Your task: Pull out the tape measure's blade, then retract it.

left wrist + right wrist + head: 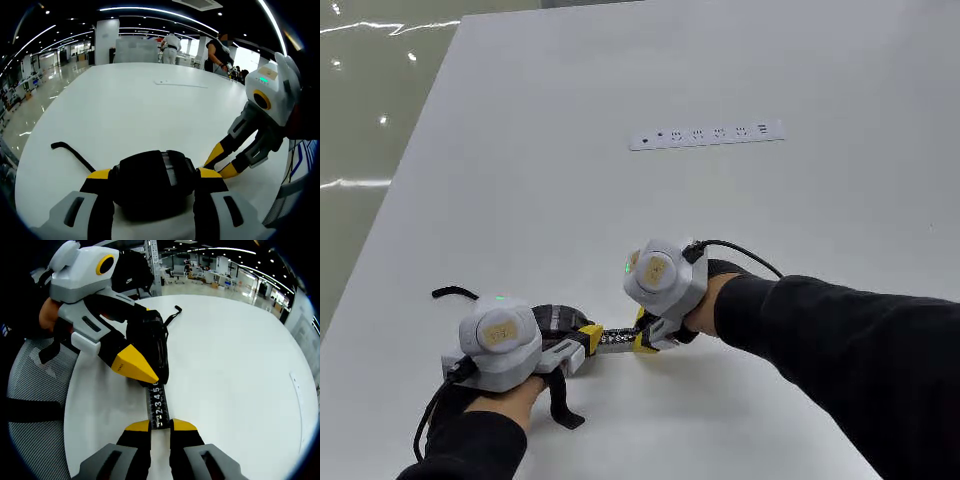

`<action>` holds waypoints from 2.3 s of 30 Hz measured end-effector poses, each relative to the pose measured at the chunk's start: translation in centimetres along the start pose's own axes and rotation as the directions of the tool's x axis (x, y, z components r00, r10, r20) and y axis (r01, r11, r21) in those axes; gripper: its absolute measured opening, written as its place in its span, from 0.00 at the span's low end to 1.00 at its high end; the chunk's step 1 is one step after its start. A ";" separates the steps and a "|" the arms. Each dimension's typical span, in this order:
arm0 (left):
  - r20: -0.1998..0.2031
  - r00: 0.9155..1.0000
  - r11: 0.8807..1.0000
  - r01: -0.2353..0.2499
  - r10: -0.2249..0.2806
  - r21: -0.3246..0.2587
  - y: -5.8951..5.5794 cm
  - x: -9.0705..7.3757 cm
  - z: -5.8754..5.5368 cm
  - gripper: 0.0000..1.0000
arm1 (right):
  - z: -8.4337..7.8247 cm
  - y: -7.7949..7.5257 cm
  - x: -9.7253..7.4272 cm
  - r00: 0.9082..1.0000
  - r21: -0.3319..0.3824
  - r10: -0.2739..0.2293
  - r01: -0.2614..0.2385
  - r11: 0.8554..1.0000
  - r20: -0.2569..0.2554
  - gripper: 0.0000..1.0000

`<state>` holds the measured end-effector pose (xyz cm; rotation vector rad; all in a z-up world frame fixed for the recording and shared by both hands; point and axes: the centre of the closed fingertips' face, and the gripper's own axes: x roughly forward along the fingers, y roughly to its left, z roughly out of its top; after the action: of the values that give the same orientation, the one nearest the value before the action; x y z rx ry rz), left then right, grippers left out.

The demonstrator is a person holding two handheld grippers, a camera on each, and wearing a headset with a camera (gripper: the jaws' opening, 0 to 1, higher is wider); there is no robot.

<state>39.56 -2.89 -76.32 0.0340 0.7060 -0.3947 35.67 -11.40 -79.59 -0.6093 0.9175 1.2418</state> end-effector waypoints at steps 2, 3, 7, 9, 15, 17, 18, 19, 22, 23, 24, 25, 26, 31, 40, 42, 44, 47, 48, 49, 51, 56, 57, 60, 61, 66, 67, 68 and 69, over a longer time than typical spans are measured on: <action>0.001 1.000 1.000 0.000 0.000 0.000 0.0 -0.1 0.0 0.59 | 0.1 0.0 0.1 1.000 -0.008 0.000 0.000 1.000 0.000 0.09; 0.001 1.000 1.000 0.000 0.000 -0.001 0.0 -0.1 0.0 0.59 | 0.1 0.0 0.1 1.000 -0.005 0.000 0.000 1.000 0.001 0.09; 0.001 1.000 1.000 0.000 0.000 -0.001 0.0 -0.1 0.0 0.59 | 0.3 0.0 0.2 1.000 -0.005 -0.003 0.003 1.000 0.008 0.09; 0.001 1.000 1.000 0.001 -0.001 -0.001 0.0 -0.1 0.0 0.59 | 0.4 0.0 0.2 1.000 0.001 -0.004 0.004 1.000 0.011 0.09; 0.001 1.000 1.000 0.002 -0.002 -0.001 0.0 -0.1 0.0 0.59 | 0.6 0.1 0.4 1.000 0.017 0.003 -0.004 1.000 0.020 0.09; 0.002 1.000 1.000 0.003 -0.003 -0.004 0.0 -0.1 0.0 0.59 | 0.8 0.1 0.4 1.000 0.013 0.003 -0.003 1.000 0.028 0.09; 0.002 1.000 1.000 0.004 -0.004 -0.003 0.0 -0.1 0.0 0.59 | 0.8 0.1 0.5 0.999 0.016 0.004 -0.005 1.000 0.031 0.09; 0.001 1.000 1.000 0.004 -0.004 -0.003 0.0 -0.1 0.0 0.59 | 0.9 0.1 0.5 0.999 0.019 0.005 -0.006 1.000 0.036 0.09; 0.003 1.000 1.000 0.004 -0.004 -0.002 0.0 -0.1 0.0 0.59 | 1.0 0.1 0.6 0.999 0.021 0.005 -0.006 1.000 0.041 0.09; 0.003 1.000 1.000 0.004 -0.004 -0.003 0.0 -0.1 0.0 0.59 | 1.1 0.2 0.6 0.999 0.023 0.006 -0.007 1.000 0.042 0.09; 0.004 1.000 1.000 0.004 -0.004 -0.003 0.0 -0.1 0.0 0.59 | 1.1 0.2 0.6 0.999 0.022 0.006 -0.006 1.000 0.044 0.09; 0.004 1.000 1.000 0.004 -0.004 -0.003 0.0 -0.1 0.0 0.59 | 1.1 0.2 0.6 0.999 0.022 0.006 -0.007 1.000 0.046 0.09; 0.004 1.000 1.000 0.005 -0.005 -0.004 0.0 -0.1 0.0 0.59 | 1.1 0.2 0.6 0.999 0.022 0.007 -0.008 1.000 0.049 0.09; 0.005 1.000 1.000 0.005 -0.005 -0.006 0.1 0.0 -0.1 0.59 | 1.3 0.3 0.6 0.997 0.021 0.011 -0.013 1.000 0.076 0.10; 0.005 1.000 1.000 0.007 -0.007 -0.008 0.0 -0.2 0.0 0.59 | 1.7 0.3 0.7 0.995 0.039 0.017 -0.021 0.999 0.101 0.10; 0.004 1.000 1.000 0.008 -0.008 -0.008 0.0 -0.2 0.0 0.59 | 1.8 0.3 0.8 0.995 0.036 0.016 -0.020 0.999 0.102 0.09; 0.005 1.000 1.000 0.008 -0.008 -0.009 0.0 -0.2 0.1 0.59 | 1.9 0.3 0.9 0.995 0.033 0.017 -0.020 0.999 0.103 0.10; 0.005 1.000 1.000 0.008 -0.008 -0.009 0.0 -0.2 0.1 0.59 | 2.0 0.4 0.9 0.994 0.022 0.016 -0.018 1.000 0.104 0.09; 0.005 1.000 1.000 0.008 -0.008 -0.009 0.0 -0.1 0.1 0.59 | 2.0 0.4 0.9 0.995 0.012 0.015 -0.016 1.000 0.103 0.09; 0.005 1.000 1.000 0.008 -0.008 -0.008 0.0 -0.1 0.1 0.59 | 2.1 0.4 1.0 0.995 0.007 0.014 -0.015 1.000 0.103 0.09; 0.005 1.000 1.000 0.008 -0.008 -0.009 0.1 0.0 0.0 0.59 | 2.1 0.3 1.1 0.995 0.010 0.015 -0.016 1.000 0.102 0.09; 0.006 1.000 1.000 0.008 -0.008 -0.010 0.1 -0.1 0.1 0.59 | 2.3 0.3 1.2 0.995 0.007 0.016 -0.017 1.000 0.098 0.09; 0.005 1.000 1.000 0.008 -0.008 -0.010 0.1 -0.1 0.1 0.59 | 2.4 0.4 1.2 0.995 0.004 0.016 -0.017 1.000 0.099 0.09; 0.006 1.000 1.000 0.009 -0.009 -0.011 0.1 -0.1 0.1 0.59 | 2.5 0.4 1.3 0.994 -0.001 0.018 -0.018 1.000 0.105 0.09; 0.006 1.000 1.000 0.009 -0.009 -0.010 0.1 -0.1 0.1 0.59 | 2.5 0.5 1.3 0.994 -0.002 0.021 -0.021 1.000 0.105 0.09; 0.008 1.000 1.000 0.009 -0.009 -0.011 0.1 0.0 0.0 0.59 | 2.7 0.5 1.3 0.993 -0.005 0.027 -0.027 1.000 0.111 0.09; 0.008 1.000 1.000 0.009 -0.009 -0.012 0.1 0.0 0.0 0.59 | 2.8 0.5 1.4 0.993 -0.004 0.028 -0.027 1.000 0.111 0.09; 0.008 1.000 1.000 0.009 -0.009 -0.012 0.1 -0.1 0.1 0.59 | 2.8 0.4 1.4 0.994 -0.003 0.028 -0.028 1.000 0.110 0.09; 0.008 1.000 1.000 0.009 -0.009 -0.012 0.1 -0.1 0.1 0.59 | 2.8 0.4 1.5 0.994 -0.006 0.029 -0.028 1.000 0.107 0.09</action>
<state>39.60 -2.77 -76.24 0.0177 0.7007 -0.3991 36.06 -8.22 -79.35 -0.5294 0.8367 1.2901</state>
